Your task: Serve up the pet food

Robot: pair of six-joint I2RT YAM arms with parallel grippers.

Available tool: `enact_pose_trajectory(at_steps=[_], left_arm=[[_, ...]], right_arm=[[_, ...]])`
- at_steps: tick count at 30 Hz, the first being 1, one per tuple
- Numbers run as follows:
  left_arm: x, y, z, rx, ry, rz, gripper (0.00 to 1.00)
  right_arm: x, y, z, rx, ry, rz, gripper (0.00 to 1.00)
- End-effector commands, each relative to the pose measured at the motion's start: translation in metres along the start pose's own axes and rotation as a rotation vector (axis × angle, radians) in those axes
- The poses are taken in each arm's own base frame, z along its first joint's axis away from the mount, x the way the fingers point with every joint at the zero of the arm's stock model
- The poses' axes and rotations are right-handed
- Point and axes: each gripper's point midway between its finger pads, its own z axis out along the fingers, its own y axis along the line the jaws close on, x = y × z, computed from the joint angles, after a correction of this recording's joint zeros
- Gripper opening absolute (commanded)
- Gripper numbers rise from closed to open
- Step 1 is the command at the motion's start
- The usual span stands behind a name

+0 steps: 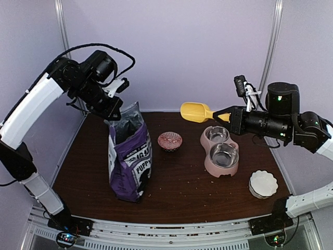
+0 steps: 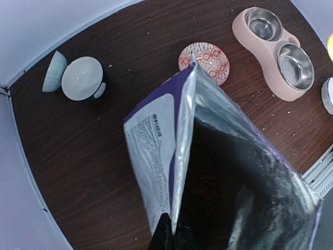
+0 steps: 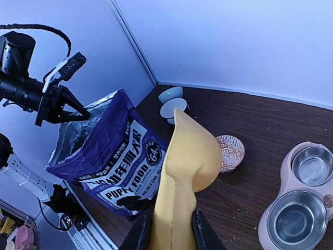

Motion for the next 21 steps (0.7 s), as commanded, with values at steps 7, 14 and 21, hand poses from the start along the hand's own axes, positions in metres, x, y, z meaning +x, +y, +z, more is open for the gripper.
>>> enact_pose_trajectory(at_steps=[7,14,21], left_arm=[[-0.042,-0.082,-0.026,0.416,-0.267,0.04,0.0],[-0.02,-0.13,0.035,0.486,-0.159,0.035,0.0],[-0.009,-0.132,0.046,0.482,-0.135,0.024,0.0]], right_arm=[[-0.011,0.021,-0.006,-0.109,-0.032,0.025,0.16],[0.022,0.054,0.0,-0.291,0.052,0.081,0.16],[0.061,0.08,0.01,-0.38,0.17,0.087,0.16]])
